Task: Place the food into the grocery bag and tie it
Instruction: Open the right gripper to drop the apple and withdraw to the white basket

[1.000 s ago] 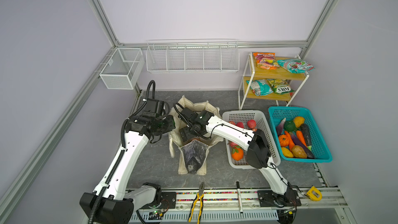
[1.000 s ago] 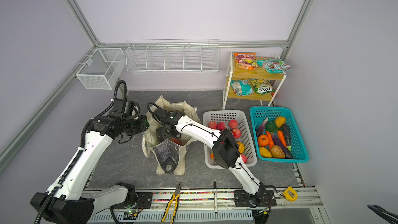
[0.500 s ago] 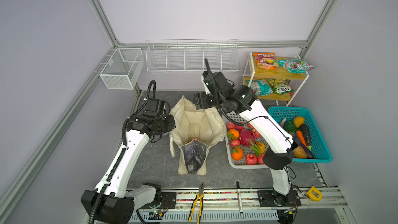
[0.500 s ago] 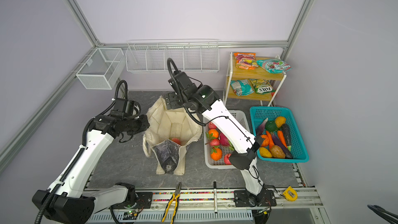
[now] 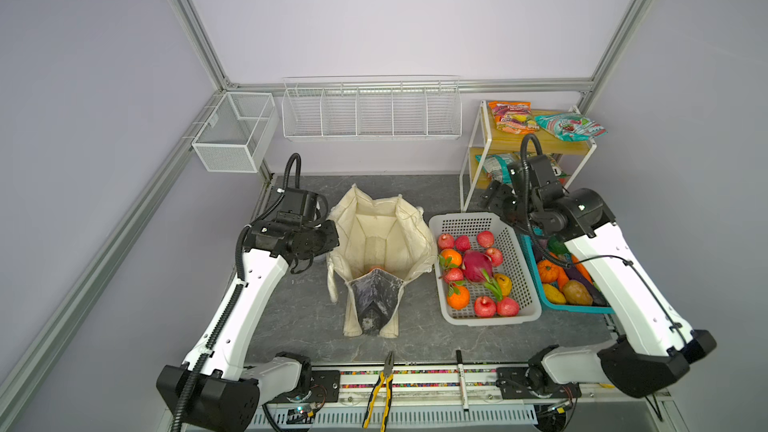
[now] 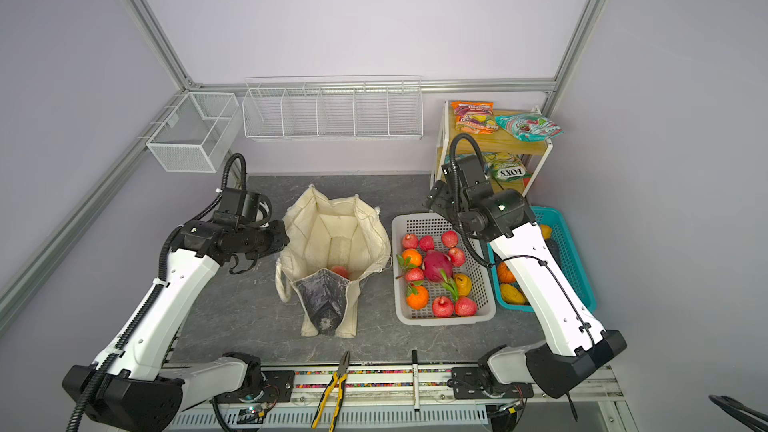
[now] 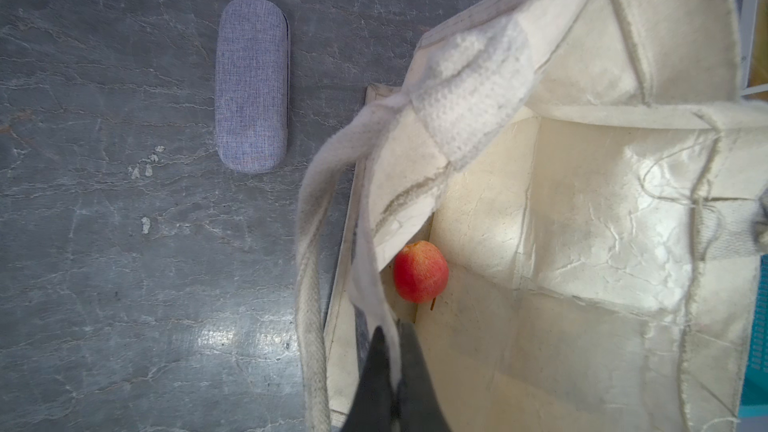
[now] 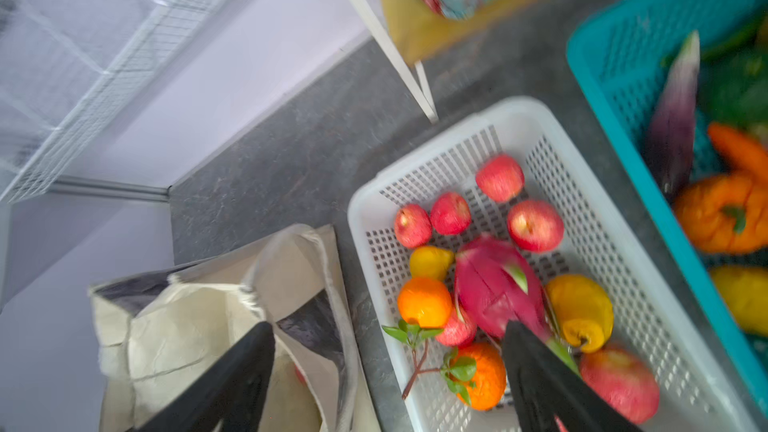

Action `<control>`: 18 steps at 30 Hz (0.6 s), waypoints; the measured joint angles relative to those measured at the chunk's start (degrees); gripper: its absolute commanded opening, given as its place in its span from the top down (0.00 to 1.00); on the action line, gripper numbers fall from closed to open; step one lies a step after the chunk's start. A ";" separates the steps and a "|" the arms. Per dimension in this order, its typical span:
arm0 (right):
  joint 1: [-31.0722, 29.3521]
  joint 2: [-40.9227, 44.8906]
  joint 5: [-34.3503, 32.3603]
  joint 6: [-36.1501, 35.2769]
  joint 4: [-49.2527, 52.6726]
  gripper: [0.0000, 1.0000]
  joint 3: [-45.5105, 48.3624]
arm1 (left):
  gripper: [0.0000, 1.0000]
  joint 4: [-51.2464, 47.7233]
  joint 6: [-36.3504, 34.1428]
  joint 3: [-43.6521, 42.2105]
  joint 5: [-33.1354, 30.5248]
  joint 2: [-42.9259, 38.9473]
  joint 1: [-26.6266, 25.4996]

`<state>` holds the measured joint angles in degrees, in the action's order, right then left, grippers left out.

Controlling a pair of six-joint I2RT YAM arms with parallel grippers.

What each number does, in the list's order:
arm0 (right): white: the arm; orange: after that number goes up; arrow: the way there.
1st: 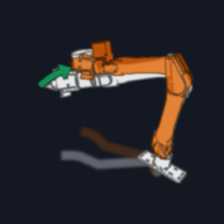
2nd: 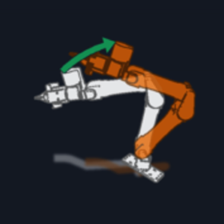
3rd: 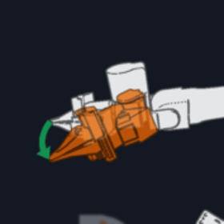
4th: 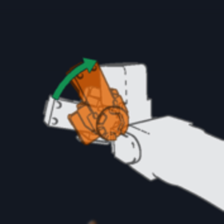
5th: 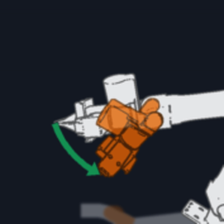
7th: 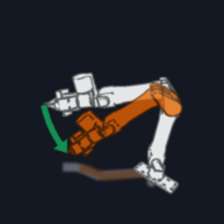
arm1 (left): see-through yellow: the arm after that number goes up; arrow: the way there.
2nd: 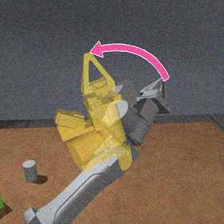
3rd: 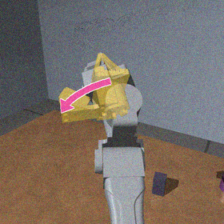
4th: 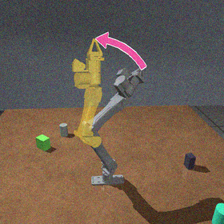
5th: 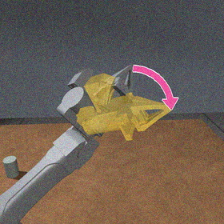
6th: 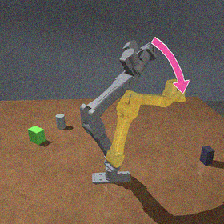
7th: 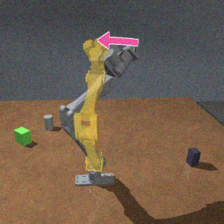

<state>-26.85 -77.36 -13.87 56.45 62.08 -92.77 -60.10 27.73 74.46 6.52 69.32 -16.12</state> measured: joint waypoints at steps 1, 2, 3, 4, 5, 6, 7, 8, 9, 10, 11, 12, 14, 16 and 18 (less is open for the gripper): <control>0.50 0.28 1.09 2.10 -0.24 0.12 2.36 | 1.00 0.00 0.00 0.00 0.00 0.02 0.00; 0.94 0.46 2.54 4.39 -0.79 0.11 5.64 | 1.00 -0.02 0.00 0.00 0.00 0.02 0.00; 1.11 0.42 3.37 5.84 -1.05 0.11 7.17 | 1.00 -0.02 0.00 0.00 0.00 0.02 0.00; 1.18 0.42 4.52 7.39 -1.64 0.10 8.92 | 1.00 -0.02 0.02 0.00 0.00 0.02 0.00; 1.22 0.42 5.70 8.94 -2.03 0.09 10.34 | 1.00 -0.02 0.00 0.00 0.00 0.02 0.00; 1.22 0.37 6.84 10.47 -2.36 0.08 11.58 | 1.00 -0.02 0.00 0.00 0.00 0.04 0.00; 1.22 0.35 8.00 11.93 -2.95 0.06 12.85 | 1.00 0.00 0.00 0.00 0.00 0.07 0.00; 1.22 0.26 9.16 13.35 -3.61 0.05 14.01 | 1.00 -0.02 0.00 0.00 0.00 0.11 0.00; 1.22 0.11 10.10 14.56 -4.11 0.04 14.88 | 1.00 -0.02 0.00 0.00 0.00 0.15 0.00; 1.22 -0.24 11.26 15.98 -5.01 0.03 15.96 | 1.00 0.00 0.00 0.00 0.00 0.22 0.00; 1.22 -0.81 12.35 17.33 -5.75 0.03 16.70 | 1.00 0.00 0.00 0.00 0.00 0.31 0.00; 1.22 -1.62 13.33 18.60 -6.36 0.02 17.14 | 1.00 0.00 0.02 0.00 0.00 0.42 0.00; 1.20 -3.80 14.91 20.85 -7.39 0.02 17.42 | 1.00 -0.02 0.02 0.11 0.02 0.70 0.00; 1.18 -5.73 15.74 22.58 -8.22 0.02 17.35 | 1.00 -0.20 0.00 0.76 0.00 1.18 0.00; 1.09 -7.21 16.33 24.04 -8.63 0.02 17.22 | 1.00 -0.20 0.00 1.57 0.00 1.53 0.00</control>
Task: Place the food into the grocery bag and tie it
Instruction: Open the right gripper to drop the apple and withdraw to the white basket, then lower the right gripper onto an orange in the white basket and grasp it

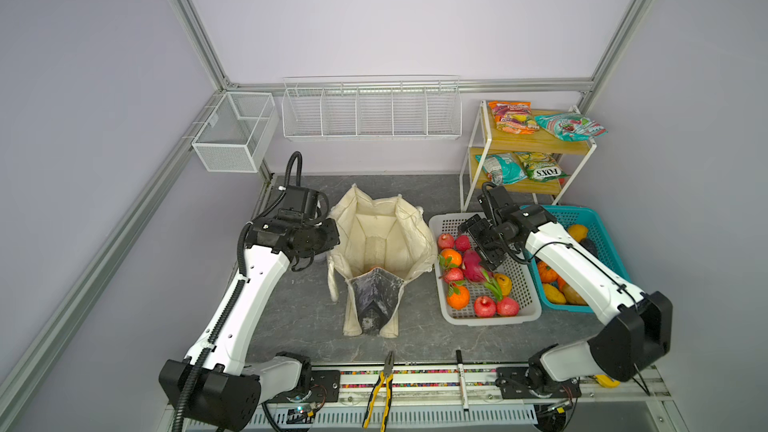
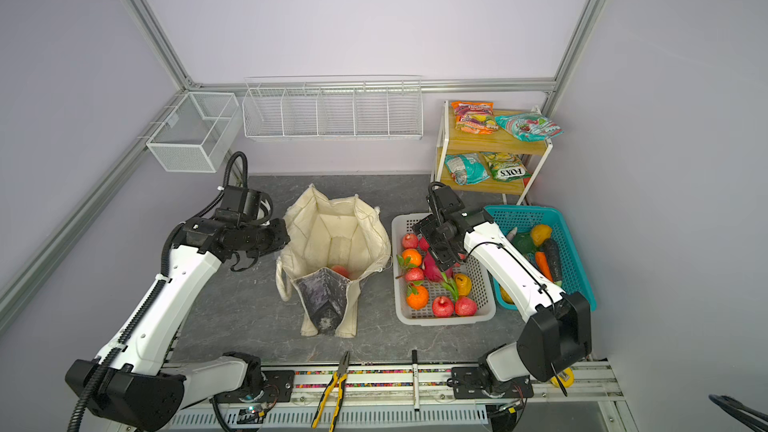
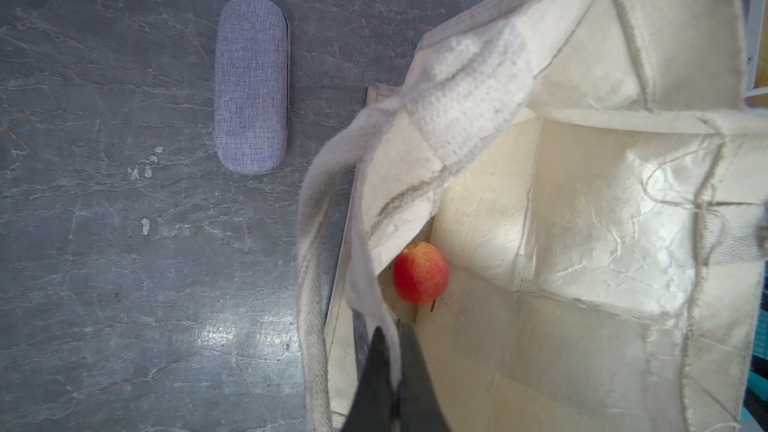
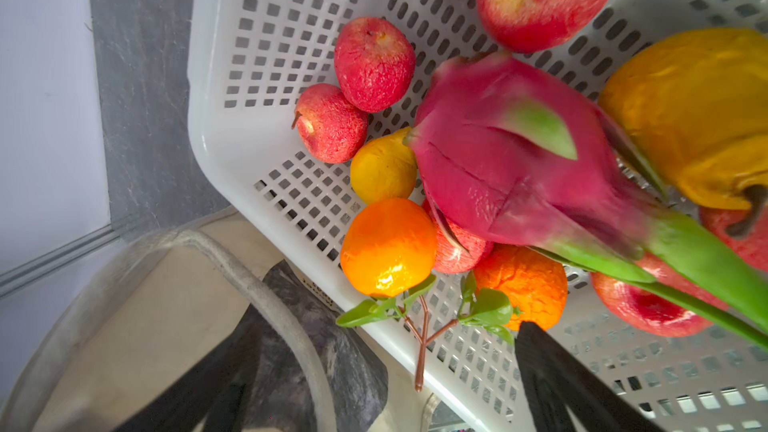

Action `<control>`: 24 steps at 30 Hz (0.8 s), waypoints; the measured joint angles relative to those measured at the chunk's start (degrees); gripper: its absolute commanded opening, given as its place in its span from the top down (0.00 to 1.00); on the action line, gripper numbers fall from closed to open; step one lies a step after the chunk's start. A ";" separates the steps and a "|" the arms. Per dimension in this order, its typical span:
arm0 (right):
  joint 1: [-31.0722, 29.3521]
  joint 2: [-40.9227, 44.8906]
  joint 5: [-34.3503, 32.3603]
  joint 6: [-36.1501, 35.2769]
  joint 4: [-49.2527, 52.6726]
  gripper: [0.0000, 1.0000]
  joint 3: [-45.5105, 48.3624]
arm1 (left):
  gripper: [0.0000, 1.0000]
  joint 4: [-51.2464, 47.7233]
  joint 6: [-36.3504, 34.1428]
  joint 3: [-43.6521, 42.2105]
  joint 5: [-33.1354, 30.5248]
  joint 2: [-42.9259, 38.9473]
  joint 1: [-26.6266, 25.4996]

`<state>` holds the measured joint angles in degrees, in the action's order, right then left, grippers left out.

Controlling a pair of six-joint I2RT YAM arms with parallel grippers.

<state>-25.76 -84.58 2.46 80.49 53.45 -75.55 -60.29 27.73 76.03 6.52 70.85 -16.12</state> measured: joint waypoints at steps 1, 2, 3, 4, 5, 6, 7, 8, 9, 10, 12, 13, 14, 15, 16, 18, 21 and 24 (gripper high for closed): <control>-0.09 -0.81 0.24 0.92 -0.24 0.02 -0.02 | 1.00 0.04 0.00 0.28 0.00 0.11 0.00; -0.22 -1.29 0.39 1.73 -0.35 0.03 -0.02 | 1.00 0.15 0.00 0.52 0.00 0.15 0.00; -0.35 -1.70 0.50 2.58 -0.42 0.02 -0.02 | 1.00 0.22 0.00 0.59 0.00 0.15 0.00; -0.48 -2.03 0.61 3.28 -0.50 0.03 -0.04 | 1.00 0.24 0.00 0.59 0.00 0.15 0.00; -0.66 -2.45 0.63 3.93 -0.61 0.03 -0.04 | 1.00 0.24 0.00 0.59 0.00 0.15 0.00; -0.92 -2.93 0.66 4.66 -0.72 0.02 -0.04 | 1.00 0.24 0.00 0.59 0.00 0.15 0.00; -1.07 -3.41 0.66 5.09 -0.79 0.03 -0.04 | 1.00 0.26 0.00 0.59 0.00 0.15 0.00; -1.33 -3.98 0.68 5.55 -0.87 0.02 -0.04 | 1.00 0.26 0.00 0.59 0.00 0.15 0.00; -1.46 -4.37 0.68 5.88 -0.96 0.02 -0.04 | 1.00 0.28 0.00 0.59 0.00 0.15 0.00; -1.68 -4.83 0.68 6.21 -1.07 0.03 -0.04 | 1.00 0.28 0.00 0.59 0.02 0.15 0.00; -2.05 -5.92 0.68 6.67 -1.14 0.03 -0.24 | 1.00 0.33 0.00 0.59 0.00 0.13 0.00; -2.16 -6.45 0.70 6.75 -1.20 0.03 -0.42 | 1.00 0.35 0.00 0.59 0.00 0.13 0.00; -2.27 -6.84 0.70 6.75 -1.29 0.02 -0.50 | 1.00 0.37 0.00 0.59 0.02 0.13 0.00; -2.43 -7.41 0.83 6.80 -1.38 0.02 -0.63 | 1.00 0.37 0.00 0.59 0.02 0.13 0.00; -2.49 -7.87 0.90 6.82 -1.57 0.02 -0.68 | 1.00 0.39 0.00 0.59 0.02 0.13 0.00; -2.58 -8.61 1.16 7.04 -1.86 0.01 -0.68 | 1.00 0.39 0.00 0.59 0.02 0.13 0.00; -2.64 -9.22 1.60 7.37 -2.25 0.00 -0.68 | 1.00 0.39 0.02 0.59 0.02 0.07 0.00; -2.82 -9.77 1.73 7.56 -2.47 0.00 -0.70 | 1.00 0.39 0.00 0.59 0.02 -0.02 0.00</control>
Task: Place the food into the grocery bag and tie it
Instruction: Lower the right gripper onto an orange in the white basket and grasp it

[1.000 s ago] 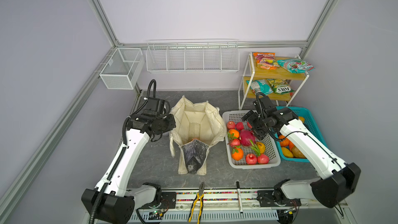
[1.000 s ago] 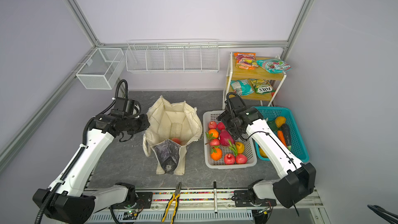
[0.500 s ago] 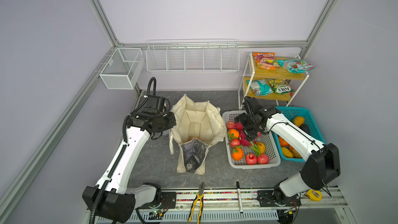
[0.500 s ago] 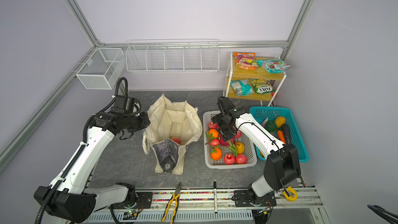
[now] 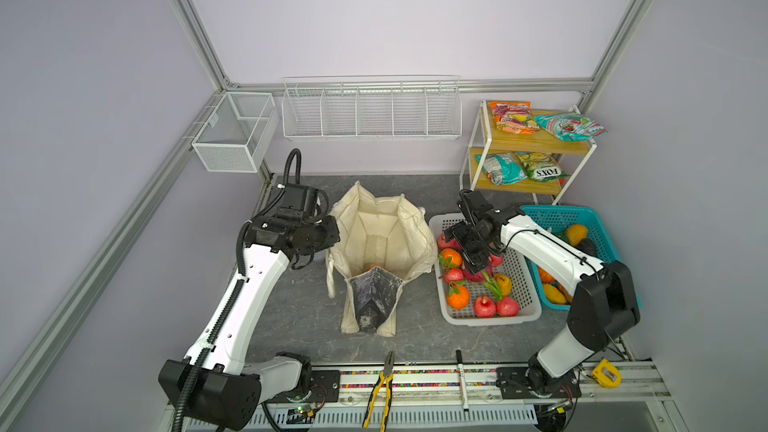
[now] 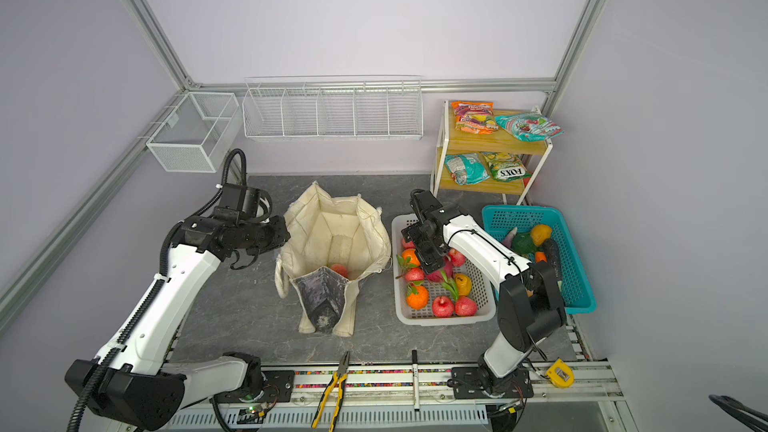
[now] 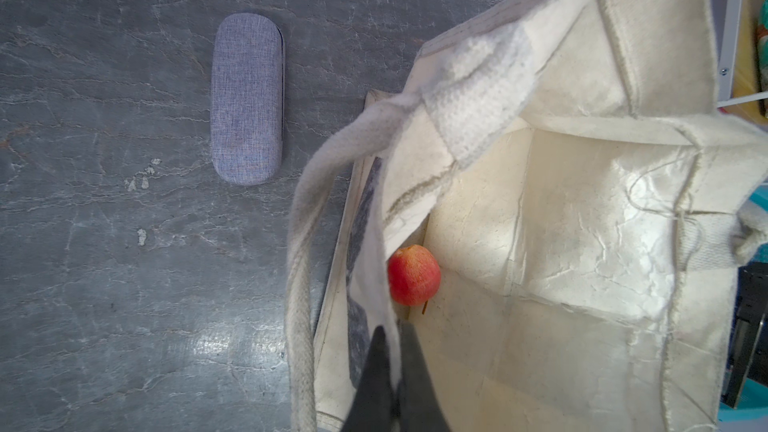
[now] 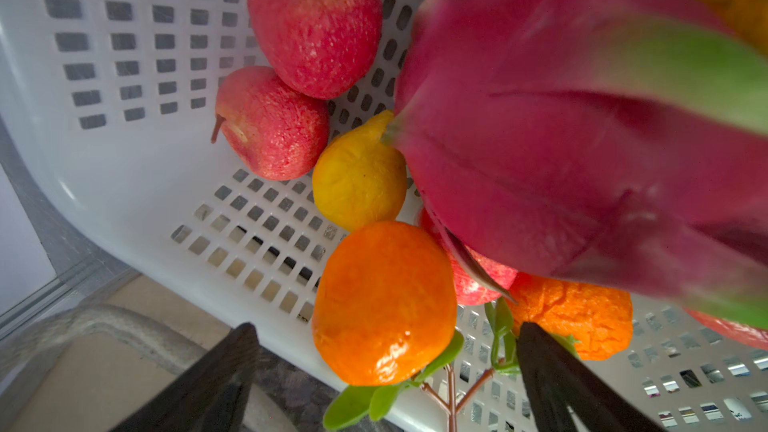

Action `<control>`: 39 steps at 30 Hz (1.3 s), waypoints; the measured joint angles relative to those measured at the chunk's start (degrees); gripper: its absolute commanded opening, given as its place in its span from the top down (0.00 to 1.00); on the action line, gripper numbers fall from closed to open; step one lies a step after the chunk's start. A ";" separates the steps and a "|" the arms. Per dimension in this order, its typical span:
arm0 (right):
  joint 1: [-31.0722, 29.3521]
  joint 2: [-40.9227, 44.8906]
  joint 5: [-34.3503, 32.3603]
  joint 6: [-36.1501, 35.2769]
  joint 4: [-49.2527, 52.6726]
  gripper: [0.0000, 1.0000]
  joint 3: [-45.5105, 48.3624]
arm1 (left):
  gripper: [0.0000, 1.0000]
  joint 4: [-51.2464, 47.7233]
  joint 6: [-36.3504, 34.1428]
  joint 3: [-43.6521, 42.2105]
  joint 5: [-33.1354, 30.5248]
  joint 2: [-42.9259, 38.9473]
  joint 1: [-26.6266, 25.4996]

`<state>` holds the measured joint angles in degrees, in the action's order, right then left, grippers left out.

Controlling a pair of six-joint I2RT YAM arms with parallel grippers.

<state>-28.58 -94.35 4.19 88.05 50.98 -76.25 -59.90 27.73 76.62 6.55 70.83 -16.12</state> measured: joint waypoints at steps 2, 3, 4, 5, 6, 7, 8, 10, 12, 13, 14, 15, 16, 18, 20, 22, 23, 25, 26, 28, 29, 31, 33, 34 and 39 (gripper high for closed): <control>-0.22 -0.50 0.17 0.04 -0.11 0.01 0.00 | 1.00 0.00 0.00 0.00 0.00 -0.04 0.00; -0.35 -0.83 0.17 0.04 -0.11 0.02 -0.02 | 1.00 0.00 0.00 0.00 0.02 -0.04 0.00; -0.42 -1.18 0.17 0.04 -0.15 0.03 -0.04 | 1.00 0.00 0.00 0.00 0.02 -0.04 0.00; -0.48 -1.40 0.17 0.04 -0.20 0.03 -0.04 | 1.00 0.00 0.00 0.00 0.02 -0.07 0.00; -0.59 -1.66 0.20 0.09 -0.28 0.05 -0.04 | 1.00 0.00 0.00 0.00 0.02 -0.07 0.00; -0.68 -1.90 0.17 0.13 -0.33 0.06 -0.04 | 1.00 0.00 0.00 0.00 0.02 -0.07 0.00; -0.79 -2.08 0.17 0.24 -0.39 0.07 -0.04 | 1.00 0.00 0.00 0.00 0.02 -0.07 0.00; -0.85 -2.34 0.17 0.31 -0.57 0.09 -0.04 | 1.00 0.00 0.00 0.00 0.02 -0.13 0.00; -0.90 -2.34 0.15 0.39 -0.81 0.12 -0.04 | 1.00 0.00 0.00 0.00 0.02 -0.31 0.00; -0.90 -2.34 0.15 0.44 -0.92 0.14 -0.04 | 1.00 0.00 0.00 -0.02 0.02 -0.37 0.00; -0.90 -2.34 0.15 0.46 -1.03 0.14 -0.04 | 1.00 0.00 0.00 -0.02 0.02 -0.48 0.00; -0.90 -2.34 0.13 0.48 -1.09 0.15 -0.04 | 1.00 0.00 0.02 -0.02 0.02 -0.59 0.00; -0.90 -2.34 0.15 0.46 -1.20 0.17 -0.04 | 1.00 0.00 0.00 -0.02 0.00 -0.68 0.00; -0.94 -2.36 0.13 0.50 -1.51 0.19 -0.04 | 1.00 0.00 0.02 -0.02 0.00 -0.87 0.00; -0.94 -2.40 0.15 0.61 -1.97 0.21 -0.04 | 1.00 0.00 0.00 -0.09 -0.02 -1.11 0.00; -0.98 -2.54 0.15 0.68 -2.43 0.24 -0.04 | 1.00 0.00 0.00 -0.22 -0.04 -1.33 0.00; -1.01 -2.69 0.15 0.72 -2.62 0.25 -0.04 | 1.00 0.04 0.00 -0.39 -0.02 -1.53 0.00; -1.11 -2.99 0.15 0.72 -2.97 0.26 -0.04 | 1.00 0.04 0.00 -0.72 -0.04 -1.75 0.00; -1.16 -3.17 0.15 0.72 -3.10 0.26 -0.04 | 1.00 0.04 0.00 -0.90 -0.04 -1.84 0.00; -1.25 -3.41 0.15 0.72 -3.30 0.26 -0.04 | 1.00 0.04 0.02 -1.05 -0.04 -1.90 0.00; -1.27 -3.50 0.15 0.72 -3.37 0.26 -0.04 | 1.00 0.07 0.02 -1.05 -0.04 -1.92 0.00; -1.33 -3.74 0.15 0.72 -3.48 0.26 -0.04 | 1.00 0.07 0.02 -1.07 -0.04 -1.95 0.00; -1.49 -4.13 0.15 0.74 -3.52 0.28 -0.04 | 1.00 0.07 0.02 -1.07 -0.04 -1.95 0.00; -1.55 -4.24 0.15 0.74 -3.54 0.28 -0.02 | 1.00 0.07 0.02 -1.09 -0.04 -1.95 0.00; -1.68 -4.52 0.15 0.85 -3.52 0.21 -0.02 | 1.00 0.07 0.02 -1.09 -0.04 -1.95 0.00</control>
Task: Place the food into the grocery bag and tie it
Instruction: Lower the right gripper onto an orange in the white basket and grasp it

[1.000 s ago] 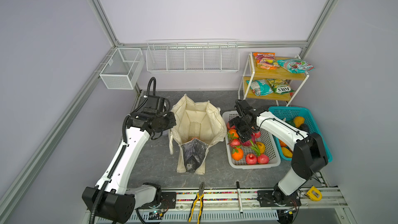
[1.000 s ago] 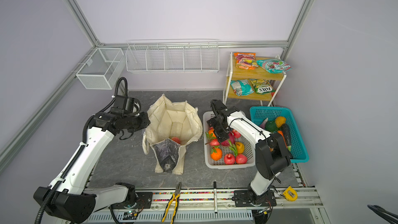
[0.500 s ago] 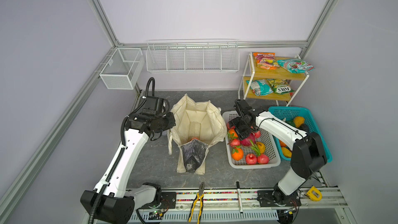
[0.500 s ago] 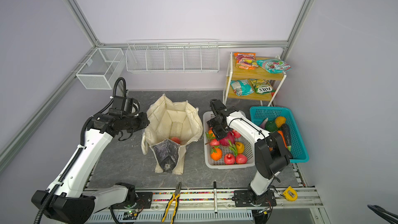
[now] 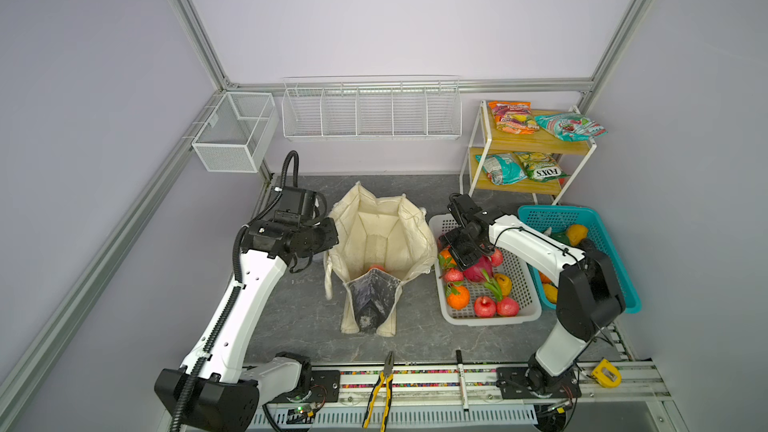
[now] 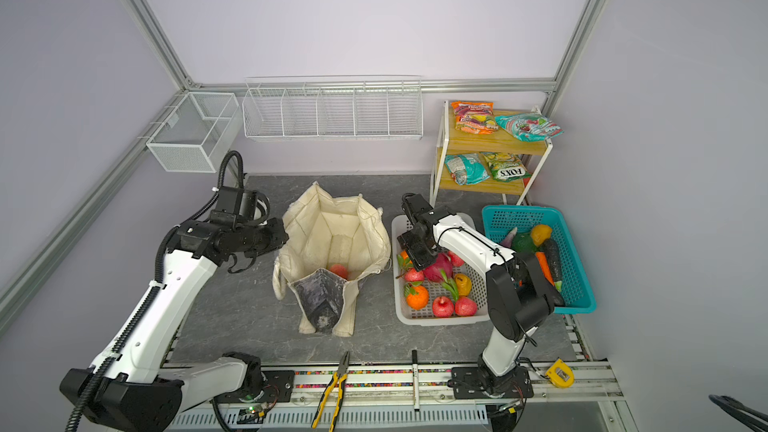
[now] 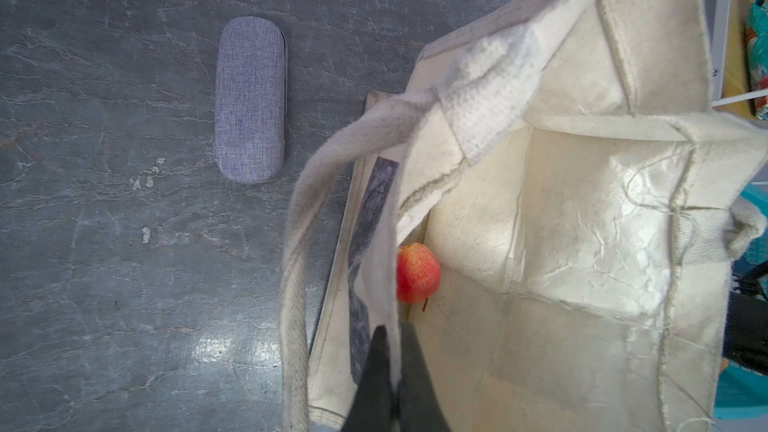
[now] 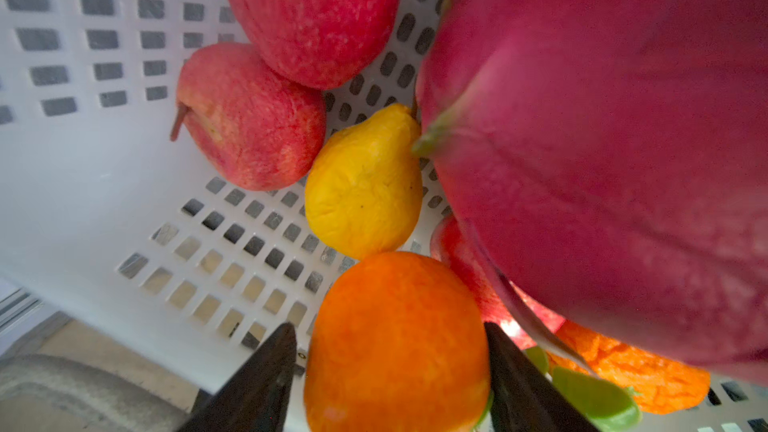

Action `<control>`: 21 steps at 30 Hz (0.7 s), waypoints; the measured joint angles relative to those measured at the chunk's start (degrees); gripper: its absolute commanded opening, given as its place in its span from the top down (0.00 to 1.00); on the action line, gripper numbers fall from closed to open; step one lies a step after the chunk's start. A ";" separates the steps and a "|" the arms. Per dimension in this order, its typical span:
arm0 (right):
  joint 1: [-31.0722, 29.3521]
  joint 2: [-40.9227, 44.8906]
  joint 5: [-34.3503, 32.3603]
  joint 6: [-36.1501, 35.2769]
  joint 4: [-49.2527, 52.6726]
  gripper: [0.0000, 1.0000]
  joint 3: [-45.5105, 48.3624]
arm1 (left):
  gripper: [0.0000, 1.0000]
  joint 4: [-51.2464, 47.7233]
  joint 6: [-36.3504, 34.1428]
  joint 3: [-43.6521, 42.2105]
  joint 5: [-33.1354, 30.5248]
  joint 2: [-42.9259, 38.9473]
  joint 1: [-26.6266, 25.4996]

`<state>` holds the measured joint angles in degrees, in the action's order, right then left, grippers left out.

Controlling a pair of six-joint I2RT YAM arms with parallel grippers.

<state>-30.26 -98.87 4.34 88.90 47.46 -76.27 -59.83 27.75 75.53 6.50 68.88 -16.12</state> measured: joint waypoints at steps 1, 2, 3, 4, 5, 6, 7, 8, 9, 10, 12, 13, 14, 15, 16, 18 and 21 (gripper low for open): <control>0.00 0.00 0.00 0.04 0.00 0.20 0.00 | 1.00 0.00 -0.02 0.00 0.00 0.00 0.00; 0.00 0.00 -0.02 0.09 0.02 0.20 0.00 | 1.00 0.00 -0.02 0.00 0.00 0.00 0.00; 0.00 0.00 -0.02 0.09 0.02 0.22 0.00 | 1.00 0.00 -0.02 0.00 0.00 0.00 0.00; 0.00 0.00 -0.02 0.07 0.02 0.24 0.00 | 1.00 0.00 0.00 0.00 0.00 0.00 0.00; 0.00 0.00 -0.02 0.07 0.02 0.26 0.00 | 1.00 0.00 -0.02 0.00 0.00 0.00 0.00; 0.00 0.00 0.00 0.07 0.00 0.29 0.00 | 1.00 0.00 -0.02 0.00 0.00 0.00 0.00; 0.00 0.00 0.00 0.17 0.00 0.32 0.00 | 1.00 0.00 -0.02 0.00 0.00 0.00 0.00; 0.00 0.00 -0.02 0.13 -0.02 0.36 0.02 | 1.00 0.02 -0.02 0.00 0.00 0.00 0.00; 0.00 0.00 -0.04 0.15 -0.04 0.40 0.04 | 1.00 0.02 -0.02 0.00 0.00 0.00 0.00; 0.00 0.00 -0.04 0.31 -0.13 0.43 0.11 | 1.00 0.02 -0.02 0.00 0.00 0.00 0.00; 0.00 0.00 -0.02 0.28 -0.17 0.50 0.17 | 1.00 0.02 -0.02 0.00 0.00 0.00 0.00; 0.00 0.00 -0.04 0.42 -0.17 0.52 0.17 | 1.00 0.02 0.00 0.00 0.00 0.00 0.00; 0.00 0.00 -0.09 0.37 -0.17 0.54 0.20 | 1.00 0.02 0.00 0.00 0.00 0.00 0.00; 0.00 0.00 -0.13 0.33 -0.17 0.55 0.22 | 1.00 0.02 0.00 -0.02 0.00 0.00 0.00; 0.00 0.00 -0.17 0.31 -0.17 0.56 0.22 | 1.00 0.02 0.00 -0.04 0.00 0.00 0.00; -0.02 0.07 -0.22 0.26 -0.17 0.57 0.22 | 1.00 0.02 0.00 -0.17 0.00 0.00 0.00; -0.15 0.39 -0.48 0.20 -0.15 0.58 0.22 | 1.00 0.02 0.00 -0.24 -0.02 0.00 0.00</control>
<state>-30.41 -98.48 3.86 89.10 47.31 -76.05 -59.81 27.75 75.29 6.48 68.88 -16.12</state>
